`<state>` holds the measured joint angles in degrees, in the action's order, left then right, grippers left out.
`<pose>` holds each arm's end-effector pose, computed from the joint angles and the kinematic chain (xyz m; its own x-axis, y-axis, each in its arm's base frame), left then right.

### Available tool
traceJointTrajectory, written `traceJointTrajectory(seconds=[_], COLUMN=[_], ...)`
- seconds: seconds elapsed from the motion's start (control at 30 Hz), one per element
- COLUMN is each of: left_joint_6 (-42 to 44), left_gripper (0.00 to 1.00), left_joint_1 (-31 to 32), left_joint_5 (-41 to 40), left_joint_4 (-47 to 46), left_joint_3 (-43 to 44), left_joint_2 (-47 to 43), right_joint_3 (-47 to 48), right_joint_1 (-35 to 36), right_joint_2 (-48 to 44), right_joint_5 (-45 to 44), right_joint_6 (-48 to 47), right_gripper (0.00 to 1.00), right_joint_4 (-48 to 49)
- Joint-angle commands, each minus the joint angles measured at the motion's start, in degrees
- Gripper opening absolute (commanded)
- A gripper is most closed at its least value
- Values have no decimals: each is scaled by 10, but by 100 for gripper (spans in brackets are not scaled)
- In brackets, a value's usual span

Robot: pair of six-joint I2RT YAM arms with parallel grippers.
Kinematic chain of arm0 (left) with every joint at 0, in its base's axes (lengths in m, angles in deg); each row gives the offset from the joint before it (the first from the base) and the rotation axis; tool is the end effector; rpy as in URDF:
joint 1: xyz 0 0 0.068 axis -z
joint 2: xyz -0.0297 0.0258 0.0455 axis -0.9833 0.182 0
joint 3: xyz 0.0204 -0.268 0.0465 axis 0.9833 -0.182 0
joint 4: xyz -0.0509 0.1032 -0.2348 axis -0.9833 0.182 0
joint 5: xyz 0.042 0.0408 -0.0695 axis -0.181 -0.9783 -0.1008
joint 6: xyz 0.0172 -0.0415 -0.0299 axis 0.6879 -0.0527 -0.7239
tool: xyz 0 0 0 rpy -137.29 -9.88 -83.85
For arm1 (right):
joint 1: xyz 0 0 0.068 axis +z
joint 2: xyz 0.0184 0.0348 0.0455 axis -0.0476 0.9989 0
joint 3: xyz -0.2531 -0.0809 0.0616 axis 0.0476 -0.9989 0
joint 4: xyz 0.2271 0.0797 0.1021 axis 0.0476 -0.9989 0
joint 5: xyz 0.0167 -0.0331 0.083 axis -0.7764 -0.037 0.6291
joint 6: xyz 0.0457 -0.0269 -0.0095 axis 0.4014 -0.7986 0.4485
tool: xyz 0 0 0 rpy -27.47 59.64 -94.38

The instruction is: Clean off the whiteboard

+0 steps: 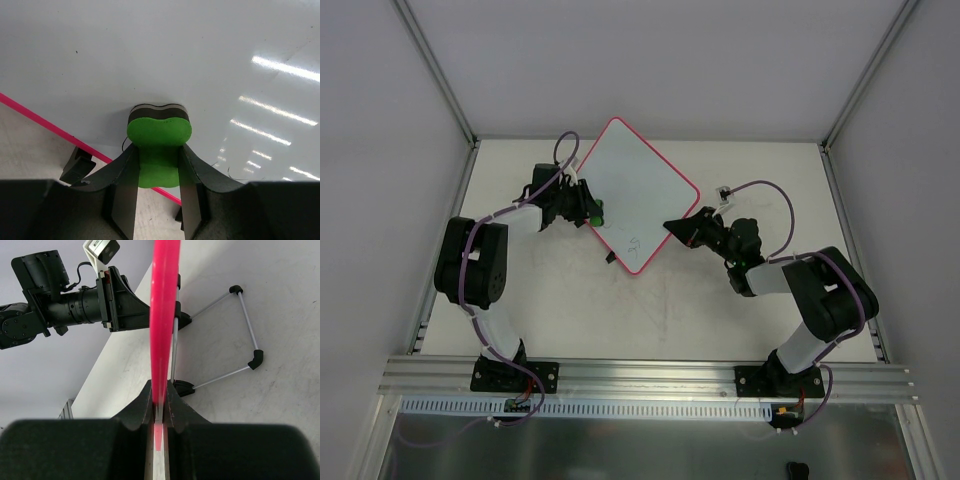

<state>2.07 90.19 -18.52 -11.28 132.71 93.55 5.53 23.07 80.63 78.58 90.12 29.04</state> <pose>0.3811 -0.0870 0.1870 -0.6917 -0.1967 -0.6949 0.2842 0.8104 -0.5123 0.2667 0.1449 0.1894 -0.3096 0.3544 -0.8823 -0.6988 0.5444 0.4639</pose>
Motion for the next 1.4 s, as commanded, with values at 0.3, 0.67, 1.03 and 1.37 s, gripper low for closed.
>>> traceJointTrajectory(seconds=[0.3, 0.67, 1.03, 1.37], left_joint_6=[10, 31, -19, -32], left_gripper=[0, 0, 0, 0], left_joint_1=[-3, -3, 51, 131], left_joint_5=[-100, -99, -45, -27], left_joint_4=[-41, -77, -179, -216], left_joint_3=[-5, -15, -103, -147], left_joint_2=[11, -1, -17, -32], right_joint_3=[-1, 0, 4, 7], right_joint_1=[11, 11, 11, 11], right_joint_2=[-42, -40, -36, -30], right_joint_5=[49, 50, 53, 53], right_joint_6=[-17, -17, -13, -12], right_gripper=[0, 0, 0, 0], right_joint_4=[178, 178, 178, 179])
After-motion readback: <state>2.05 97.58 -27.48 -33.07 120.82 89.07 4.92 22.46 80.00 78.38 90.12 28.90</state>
